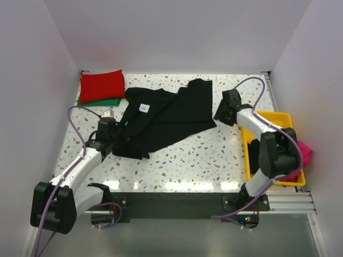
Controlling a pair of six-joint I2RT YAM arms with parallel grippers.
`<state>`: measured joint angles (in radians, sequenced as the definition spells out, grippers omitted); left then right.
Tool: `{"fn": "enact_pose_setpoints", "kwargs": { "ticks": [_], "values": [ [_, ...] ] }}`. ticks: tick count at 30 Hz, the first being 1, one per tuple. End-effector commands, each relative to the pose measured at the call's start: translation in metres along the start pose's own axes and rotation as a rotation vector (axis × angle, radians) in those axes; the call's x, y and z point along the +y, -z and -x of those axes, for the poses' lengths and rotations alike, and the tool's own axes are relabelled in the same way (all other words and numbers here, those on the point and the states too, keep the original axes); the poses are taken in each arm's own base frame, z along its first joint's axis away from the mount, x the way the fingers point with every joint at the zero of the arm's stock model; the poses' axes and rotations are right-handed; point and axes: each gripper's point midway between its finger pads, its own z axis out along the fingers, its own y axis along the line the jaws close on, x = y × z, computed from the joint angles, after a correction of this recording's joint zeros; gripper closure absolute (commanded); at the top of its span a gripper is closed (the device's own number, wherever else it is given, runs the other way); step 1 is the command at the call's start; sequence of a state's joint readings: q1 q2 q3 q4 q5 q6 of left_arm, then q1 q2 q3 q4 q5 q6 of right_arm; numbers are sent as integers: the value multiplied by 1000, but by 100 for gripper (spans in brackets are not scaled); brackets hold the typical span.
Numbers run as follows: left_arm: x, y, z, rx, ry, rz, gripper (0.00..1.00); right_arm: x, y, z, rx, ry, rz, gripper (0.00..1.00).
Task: Fold and stack the t-shirts
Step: Flatten the tshirt out
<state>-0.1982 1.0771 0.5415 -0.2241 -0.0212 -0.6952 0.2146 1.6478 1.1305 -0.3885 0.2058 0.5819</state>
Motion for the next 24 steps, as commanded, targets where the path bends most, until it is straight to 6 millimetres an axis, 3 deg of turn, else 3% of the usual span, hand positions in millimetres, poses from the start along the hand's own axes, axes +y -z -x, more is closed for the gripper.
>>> {"fn": "enact_pose_setpoints", "kwargs": {
  "ticks": [1,16,24],
  "values": [
    [-12,5,16,-65,11,-57,89,-4,-9,-9,-11,-42,4,48],
    [-6,9,15,-84,20,-39,89,0,-49,-33,61,-27,-11,50],
    [-4,8,14,-83,16,-34,89,11,-59,-46,83,-8,-10,54]
  ]
}}
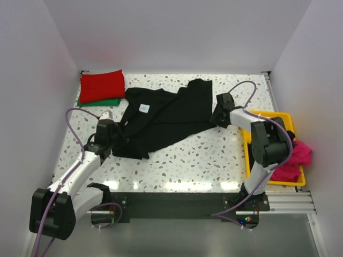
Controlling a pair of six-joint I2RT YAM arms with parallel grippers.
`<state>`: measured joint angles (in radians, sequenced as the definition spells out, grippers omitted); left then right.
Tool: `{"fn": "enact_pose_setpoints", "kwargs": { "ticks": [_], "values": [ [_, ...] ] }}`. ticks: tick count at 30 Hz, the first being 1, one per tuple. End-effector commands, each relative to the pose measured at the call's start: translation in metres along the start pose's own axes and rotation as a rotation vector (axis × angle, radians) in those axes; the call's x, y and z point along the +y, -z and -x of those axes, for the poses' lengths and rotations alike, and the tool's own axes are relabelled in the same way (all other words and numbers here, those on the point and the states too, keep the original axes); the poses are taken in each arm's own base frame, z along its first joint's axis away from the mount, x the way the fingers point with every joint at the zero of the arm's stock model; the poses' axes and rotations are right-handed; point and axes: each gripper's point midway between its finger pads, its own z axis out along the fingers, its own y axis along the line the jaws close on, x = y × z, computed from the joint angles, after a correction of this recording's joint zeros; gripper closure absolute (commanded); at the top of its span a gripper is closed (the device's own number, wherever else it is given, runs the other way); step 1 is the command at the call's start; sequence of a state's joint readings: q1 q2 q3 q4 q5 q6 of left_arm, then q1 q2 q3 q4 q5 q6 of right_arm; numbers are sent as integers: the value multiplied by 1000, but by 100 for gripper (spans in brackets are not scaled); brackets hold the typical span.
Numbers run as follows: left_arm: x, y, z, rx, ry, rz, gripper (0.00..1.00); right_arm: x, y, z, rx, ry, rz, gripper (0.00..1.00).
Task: Fold and stack the t-shirts
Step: Flatten the tshirt out
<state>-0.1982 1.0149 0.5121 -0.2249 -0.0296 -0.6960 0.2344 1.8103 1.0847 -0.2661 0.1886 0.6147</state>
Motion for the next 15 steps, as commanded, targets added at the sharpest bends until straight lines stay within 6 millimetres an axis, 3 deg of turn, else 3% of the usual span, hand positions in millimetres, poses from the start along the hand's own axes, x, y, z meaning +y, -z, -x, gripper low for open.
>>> {"fn": "enact_pose_setpoints", "kwargs": {
  "ticks": [1,5,6,8,10,15],
  "values": [
    [-5,0,13,-52,13,-19,89,12,-8,-5,3,-7,12,56],
    [-4,-1,12,-51,9,-12,89,12,-8,-12,16,8,0,67],
    [-3,-1,12,-50,9,-9,89,11,-7,-13,16,11,-1,76],
    [-2,-2,11,-48,9,-8,89,6,-6,-18,23,17,-12,84],
    [0,-3,8,-43,9,-4,89,4,1,-15,12,19,-17,99],
    [2,-3,6,-43,12,2,89,-10,35,-13,-3,38,-33,100]
  ]
}}
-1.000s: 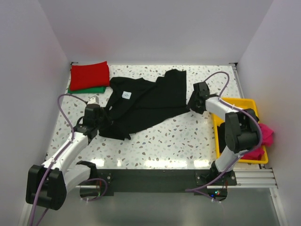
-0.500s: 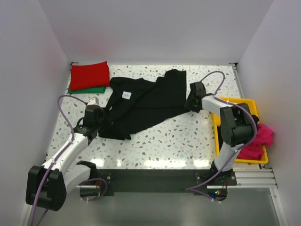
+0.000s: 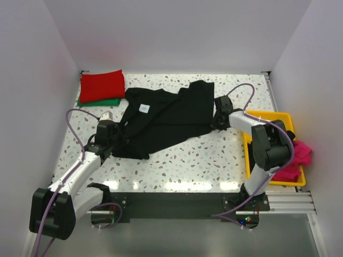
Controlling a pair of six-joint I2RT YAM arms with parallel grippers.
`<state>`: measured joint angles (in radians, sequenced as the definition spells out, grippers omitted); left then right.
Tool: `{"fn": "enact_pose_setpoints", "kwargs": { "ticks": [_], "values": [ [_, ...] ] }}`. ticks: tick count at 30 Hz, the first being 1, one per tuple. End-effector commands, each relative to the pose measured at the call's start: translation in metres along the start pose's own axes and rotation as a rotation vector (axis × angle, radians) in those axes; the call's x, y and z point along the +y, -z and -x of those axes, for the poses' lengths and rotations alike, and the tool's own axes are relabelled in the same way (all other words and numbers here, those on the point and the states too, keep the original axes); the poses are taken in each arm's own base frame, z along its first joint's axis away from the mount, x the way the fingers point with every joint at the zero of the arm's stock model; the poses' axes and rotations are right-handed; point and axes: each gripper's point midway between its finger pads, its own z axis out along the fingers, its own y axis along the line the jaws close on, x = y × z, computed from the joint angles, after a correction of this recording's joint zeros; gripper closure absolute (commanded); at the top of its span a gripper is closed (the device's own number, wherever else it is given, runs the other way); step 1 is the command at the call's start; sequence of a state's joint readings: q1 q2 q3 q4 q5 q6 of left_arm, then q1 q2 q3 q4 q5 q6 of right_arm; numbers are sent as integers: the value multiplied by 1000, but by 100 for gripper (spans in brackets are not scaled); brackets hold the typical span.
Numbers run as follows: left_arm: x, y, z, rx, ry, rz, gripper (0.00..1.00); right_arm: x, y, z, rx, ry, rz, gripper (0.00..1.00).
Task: Fold and stack the t-shirts
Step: Flatten the tshirt out
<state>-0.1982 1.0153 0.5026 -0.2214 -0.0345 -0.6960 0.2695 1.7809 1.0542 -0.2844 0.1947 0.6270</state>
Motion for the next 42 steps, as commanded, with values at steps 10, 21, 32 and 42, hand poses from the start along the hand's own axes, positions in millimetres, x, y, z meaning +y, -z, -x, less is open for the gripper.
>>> {"fn": "enact_pose_setpoints", "kwargs": {
  "ticks": [10,21,32,42],
  "values": [
    [6,-7,-2,-27,25,1,89,-36,124,1,-125,8,55,100],
    [0,-7,2,-27,2,-19,79,-39,167,3,-159,8,117,100],
    [24,19,18,-110,79,133,47,-40,178,29,-207,27,64,100],
    [92,24,-15,-149,202,399,42,-22,165,39,-191,46,87,100]
  ]
}}
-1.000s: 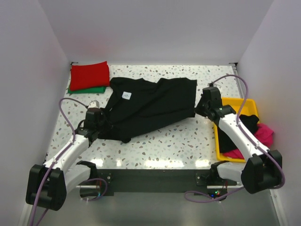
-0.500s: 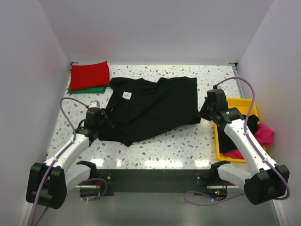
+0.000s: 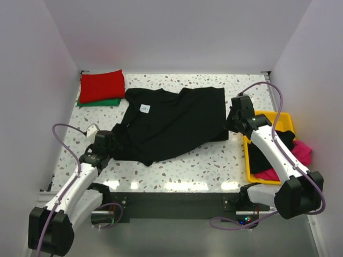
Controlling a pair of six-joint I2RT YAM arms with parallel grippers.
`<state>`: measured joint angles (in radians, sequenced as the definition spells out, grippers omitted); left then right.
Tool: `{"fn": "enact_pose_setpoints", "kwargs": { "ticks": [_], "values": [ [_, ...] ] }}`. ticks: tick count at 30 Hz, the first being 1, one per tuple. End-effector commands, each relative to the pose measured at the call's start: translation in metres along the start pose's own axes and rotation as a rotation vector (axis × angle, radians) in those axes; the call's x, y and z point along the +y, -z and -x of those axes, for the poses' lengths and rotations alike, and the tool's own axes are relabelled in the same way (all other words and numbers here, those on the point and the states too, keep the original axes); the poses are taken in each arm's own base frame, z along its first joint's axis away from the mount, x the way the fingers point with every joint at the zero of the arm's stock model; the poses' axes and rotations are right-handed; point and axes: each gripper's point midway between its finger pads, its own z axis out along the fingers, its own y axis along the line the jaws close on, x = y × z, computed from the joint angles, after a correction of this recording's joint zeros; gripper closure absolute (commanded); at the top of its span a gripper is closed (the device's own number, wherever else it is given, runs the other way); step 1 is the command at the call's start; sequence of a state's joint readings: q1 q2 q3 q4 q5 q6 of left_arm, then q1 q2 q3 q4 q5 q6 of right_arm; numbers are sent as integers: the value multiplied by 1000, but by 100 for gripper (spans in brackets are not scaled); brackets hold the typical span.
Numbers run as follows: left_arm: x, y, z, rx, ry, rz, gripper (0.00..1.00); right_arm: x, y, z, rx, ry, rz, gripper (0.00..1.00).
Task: Fold and stack the t-shirts
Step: Flatten the tshirt out
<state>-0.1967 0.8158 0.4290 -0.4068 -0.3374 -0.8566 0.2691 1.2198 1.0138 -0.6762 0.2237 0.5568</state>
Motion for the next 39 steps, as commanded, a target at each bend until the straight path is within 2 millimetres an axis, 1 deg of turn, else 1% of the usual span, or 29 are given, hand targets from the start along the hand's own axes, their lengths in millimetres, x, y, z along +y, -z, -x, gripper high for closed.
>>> {"fn": "enact_pose_setpoints", "kwargs": {
  "ticks": [1,3,4,6,9,15,21,24,25,26,27,28,29,30,31,32,33,34,36,37,39],
  "values": [
    [32,-12,-15,0,51,134,42,16,7,27,-69,4,51,100],
    [37,-18,-19,3,48,157,42,17,3,24,-57,8,56,100],
    [35,-20,-17,-5,52,149,42,17,2,23,-56,12,58,100],
    [36,-24,-18,0,53,159,42,16,-1,19,-47,17,56,100],
    [37,-27,-15,-8,61,178,42,15,-5,14,-40,22,59,100],
    [27,-36,-16,7,56,153,45,15,-7,12,-38,18,67,100],
    [19,-46,-20,40,34,144,58,19,-3,15,-46,13,87,100],
    [15,-46,-19,45,28,131,75,21,0,17,-51,15,94,100],
    [14,-46,-18,46,19,124,86,21,2,19,-52,16,95,100],
    [6,-43,-10,33,23,99,92,22,3,20,-54,14,101,100],
    [2,-40,-6,31,18,87,97,24,6,22,-58,13,107,100],
    [-3,-37,0,22,6,70,100,27,11,27,-70,10,120,100],
    [-21,-28,18,-10,19,17,100,28,14,31,-77,5,126,100],
    [-26,-22,25,-12,4,1,100,30,18,35,-84,4,134,100],
    [-35,-15,35,-31,2,-28,100,33,26,44,-99,0,138,100],
    [-56,1,60,-80,21,-93,100,33,31,50,-112,-8,135,100],
    [-60,10,69,-89,7,-107,100,33,36,56,-126,-17,136,100],
    [-79,28,95,-138,20,-158,100,34,50,69,-161,-30,148,100],
    [-89,52,116,-178,13,-198,100,33,66,85,-202,-54,155,100],
    [-105,73,141,-229,27,-246,100,32,86,102,-244,-72,166,100],
    [-112,96,161,-266,21,-273,100,31,108,119,-291,-93,173,100]
  ]
}}
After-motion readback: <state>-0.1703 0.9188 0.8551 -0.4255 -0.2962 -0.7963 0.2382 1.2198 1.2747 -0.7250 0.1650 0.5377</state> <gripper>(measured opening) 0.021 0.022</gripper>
